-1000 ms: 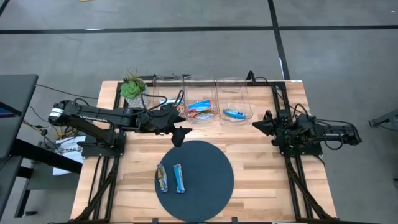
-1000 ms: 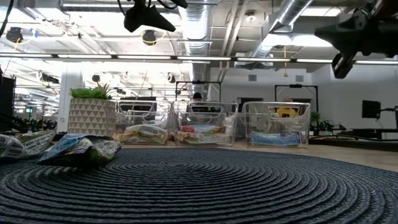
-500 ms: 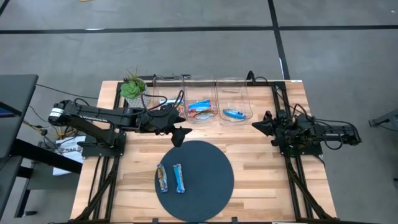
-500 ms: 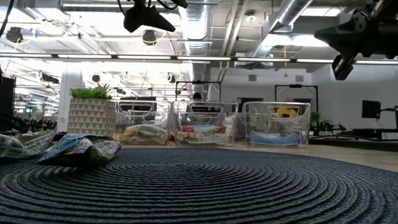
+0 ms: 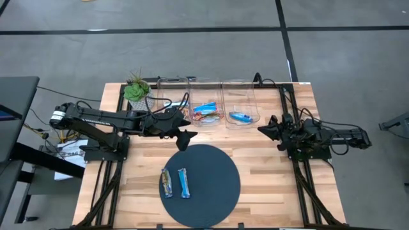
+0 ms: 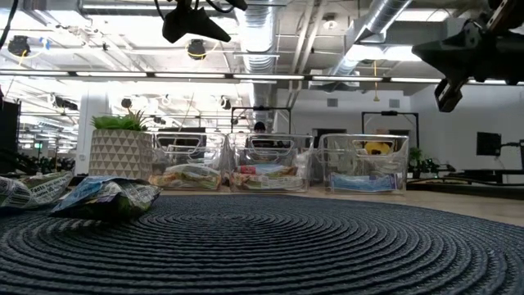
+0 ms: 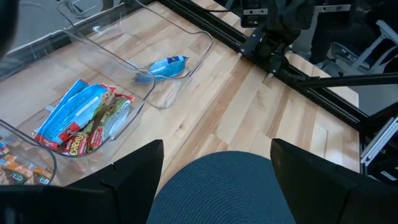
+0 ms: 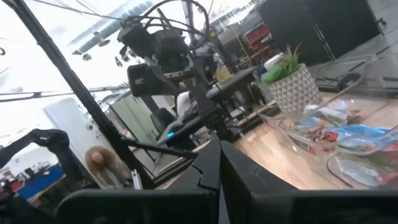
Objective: Pick and place Granola Bars by type
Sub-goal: Put the blue bar into the right transparent bin
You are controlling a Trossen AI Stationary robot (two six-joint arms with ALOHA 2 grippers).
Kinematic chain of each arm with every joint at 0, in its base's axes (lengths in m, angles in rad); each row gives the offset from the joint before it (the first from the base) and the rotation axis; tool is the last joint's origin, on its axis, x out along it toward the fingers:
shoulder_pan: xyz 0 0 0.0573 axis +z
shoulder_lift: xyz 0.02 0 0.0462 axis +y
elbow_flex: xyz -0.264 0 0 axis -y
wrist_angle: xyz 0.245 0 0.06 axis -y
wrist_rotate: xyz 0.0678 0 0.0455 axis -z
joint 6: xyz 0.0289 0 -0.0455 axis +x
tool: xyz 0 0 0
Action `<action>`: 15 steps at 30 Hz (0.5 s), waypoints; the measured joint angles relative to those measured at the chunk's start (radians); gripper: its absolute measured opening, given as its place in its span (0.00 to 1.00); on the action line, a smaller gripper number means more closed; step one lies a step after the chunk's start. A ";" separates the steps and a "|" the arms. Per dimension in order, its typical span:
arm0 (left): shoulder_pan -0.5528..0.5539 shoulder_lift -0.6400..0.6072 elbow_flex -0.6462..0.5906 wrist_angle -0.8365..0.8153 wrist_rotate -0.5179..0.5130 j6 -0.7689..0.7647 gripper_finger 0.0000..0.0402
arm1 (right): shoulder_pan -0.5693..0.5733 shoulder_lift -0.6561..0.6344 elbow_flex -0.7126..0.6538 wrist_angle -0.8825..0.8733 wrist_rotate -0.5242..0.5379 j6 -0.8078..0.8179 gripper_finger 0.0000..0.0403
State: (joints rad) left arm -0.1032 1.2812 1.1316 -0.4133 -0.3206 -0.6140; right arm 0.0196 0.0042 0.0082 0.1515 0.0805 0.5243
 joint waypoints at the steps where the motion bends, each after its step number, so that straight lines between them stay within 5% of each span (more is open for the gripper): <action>1: 0.000 0.000 0.000 0.000 0.000 0.000 0.72 | 0.000 0.000 0.000 0.002 0.000 0.000 0.00; 6: 0.000 0.000 0.000 -0.002 0.029 -0.042 0.72 | 0.000 0.000 0.000 -0.045 0.000 -0.005 0.00; 15: -0.005 0.000 0.000 -0.091 0.281 -0.189 0.72 | -0.001 0.001 0.000 -0.123 0.013 -0.010 0.00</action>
State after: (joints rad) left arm -0.1086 1.2812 1.1316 -0.5038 -0.0396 -0.8025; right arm 0.0185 0.0051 0.0082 0.0284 0.0933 0.5148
